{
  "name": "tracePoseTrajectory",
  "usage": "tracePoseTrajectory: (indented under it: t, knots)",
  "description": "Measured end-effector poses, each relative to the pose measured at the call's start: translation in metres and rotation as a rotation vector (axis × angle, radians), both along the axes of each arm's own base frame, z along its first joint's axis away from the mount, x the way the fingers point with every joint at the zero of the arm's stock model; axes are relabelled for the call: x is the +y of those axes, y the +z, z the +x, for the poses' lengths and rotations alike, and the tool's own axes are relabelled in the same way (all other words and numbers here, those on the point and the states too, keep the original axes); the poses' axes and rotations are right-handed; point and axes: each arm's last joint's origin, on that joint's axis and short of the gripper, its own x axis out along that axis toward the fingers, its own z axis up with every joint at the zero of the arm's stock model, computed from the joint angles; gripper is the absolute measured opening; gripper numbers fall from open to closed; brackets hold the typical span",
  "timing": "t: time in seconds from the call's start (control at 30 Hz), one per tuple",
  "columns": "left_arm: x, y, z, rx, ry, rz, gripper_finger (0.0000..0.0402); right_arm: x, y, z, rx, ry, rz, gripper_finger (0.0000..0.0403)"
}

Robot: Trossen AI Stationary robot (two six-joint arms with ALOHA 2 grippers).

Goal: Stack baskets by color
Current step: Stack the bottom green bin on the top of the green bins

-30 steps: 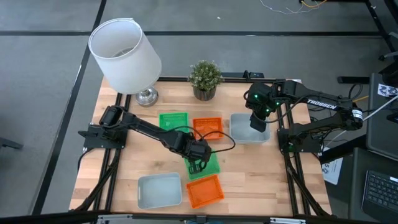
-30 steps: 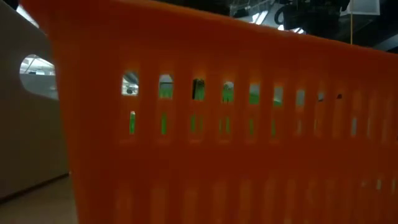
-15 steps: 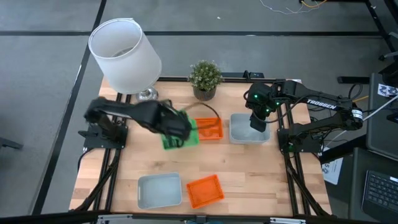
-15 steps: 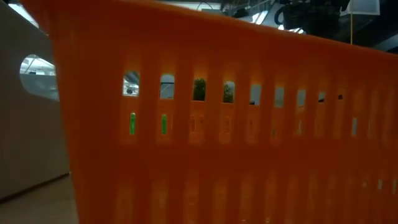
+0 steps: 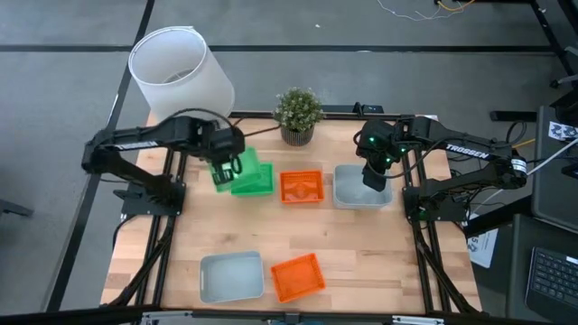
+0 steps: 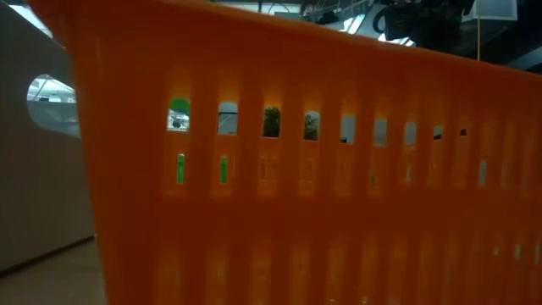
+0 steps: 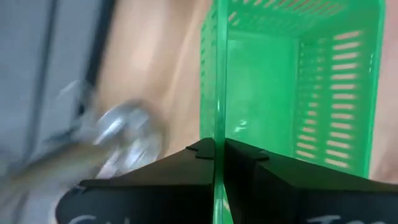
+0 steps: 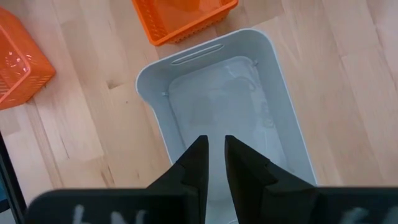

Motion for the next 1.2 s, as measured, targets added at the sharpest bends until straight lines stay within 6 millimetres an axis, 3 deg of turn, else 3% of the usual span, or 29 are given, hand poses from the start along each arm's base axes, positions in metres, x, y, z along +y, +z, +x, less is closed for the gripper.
tracePoseTrajectory:
  t: [0.2, 0.37, 0.77, 1.2]
  knots:
    - [0.020, -0.048, 0.015, -0.126, -0.250, -0.097, 0.0000, 0.000, 0.000, 0.001, -0.013, 0.000, -0.003, 0.0053]
    - [0.039, -0.068, 0.014, -0.089, -0.275, -0.129, 0.0000, 0.000, 0.000, 0.001, -0.014, -0.001, -0.001, 0.0053]
    - [0.070, -0.070, 0.006, -0.148, -0.326, -0.175, 0.0000, -0.001, 0.001, 0.002, -0.027, 0.000, -0.005, 0.0053]
    - [0.075, -0.089, 0.024, -0.107, -0.333, -0.215, 0.0000, -0.001, 0.001, 0.002, -0.027, 0.002, -0.007, 0.0053]
